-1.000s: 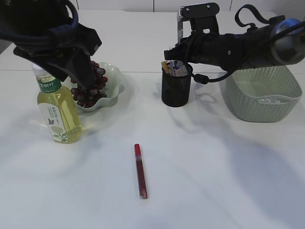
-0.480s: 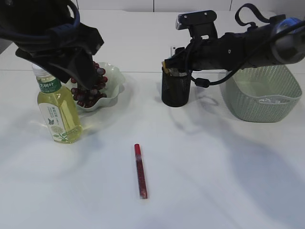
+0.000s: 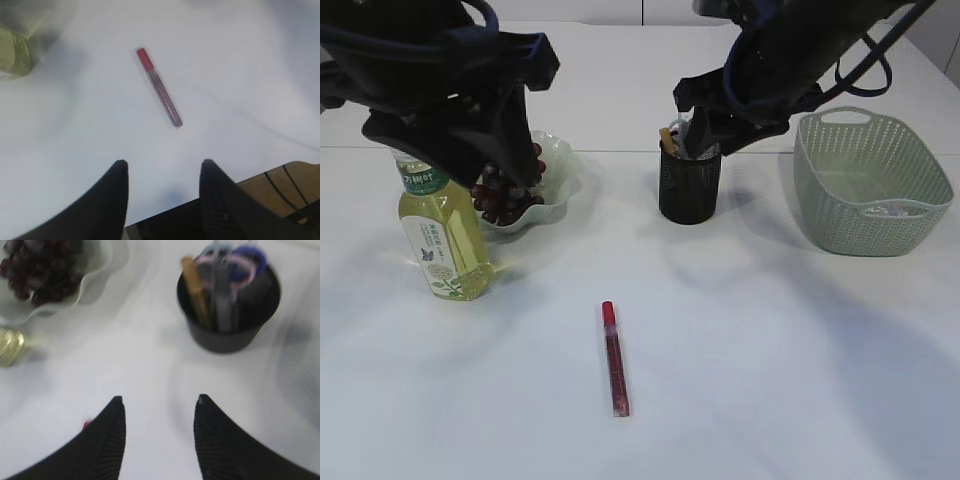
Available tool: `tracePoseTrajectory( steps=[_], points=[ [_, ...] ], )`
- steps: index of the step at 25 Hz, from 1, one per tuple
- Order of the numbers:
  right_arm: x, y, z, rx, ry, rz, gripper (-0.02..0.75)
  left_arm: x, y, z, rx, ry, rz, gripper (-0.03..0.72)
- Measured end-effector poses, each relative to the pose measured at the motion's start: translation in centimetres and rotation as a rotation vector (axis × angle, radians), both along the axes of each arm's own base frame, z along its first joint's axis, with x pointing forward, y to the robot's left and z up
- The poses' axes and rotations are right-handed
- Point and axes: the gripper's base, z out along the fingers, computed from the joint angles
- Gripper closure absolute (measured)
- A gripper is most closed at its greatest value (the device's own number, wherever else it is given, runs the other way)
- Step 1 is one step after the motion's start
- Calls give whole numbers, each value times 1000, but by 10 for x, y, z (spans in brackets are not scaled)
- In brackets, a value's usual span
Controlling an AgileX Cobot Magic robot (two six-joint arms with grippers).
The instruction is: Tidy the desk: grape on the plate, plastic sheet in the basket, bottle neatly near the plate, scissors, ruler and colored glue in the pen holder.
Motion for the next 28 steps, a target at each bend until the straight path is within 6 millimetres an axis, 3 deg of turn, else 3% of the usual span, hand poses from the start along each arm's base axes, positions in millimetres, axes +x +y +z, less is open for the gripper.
tracePoseTrajectory(
  steps=[5, 9, 17, 22, 28],
  points=[
    [-25, 1, 7, -14, 292, 67, 372, 1, -13, -12, 10, 49, 64, 345],
    [-29, 0, 12, -8, 322, 44, 372, 2, -35, -36, 50, 110, 69, 344],
    [-32, -17, 27, -85, 269, -23, 372, 19, -54, -91, 148, 221, 102, 339],
    [-32, -51, 48, -69, 224, -119, 372, 27, -59, -116, 194, 258, 117, 337],
    [-26, -124, 59, -82, 195, -307, 372, 31, -63, -121, 173, 243, 154, 337]
  ],
)
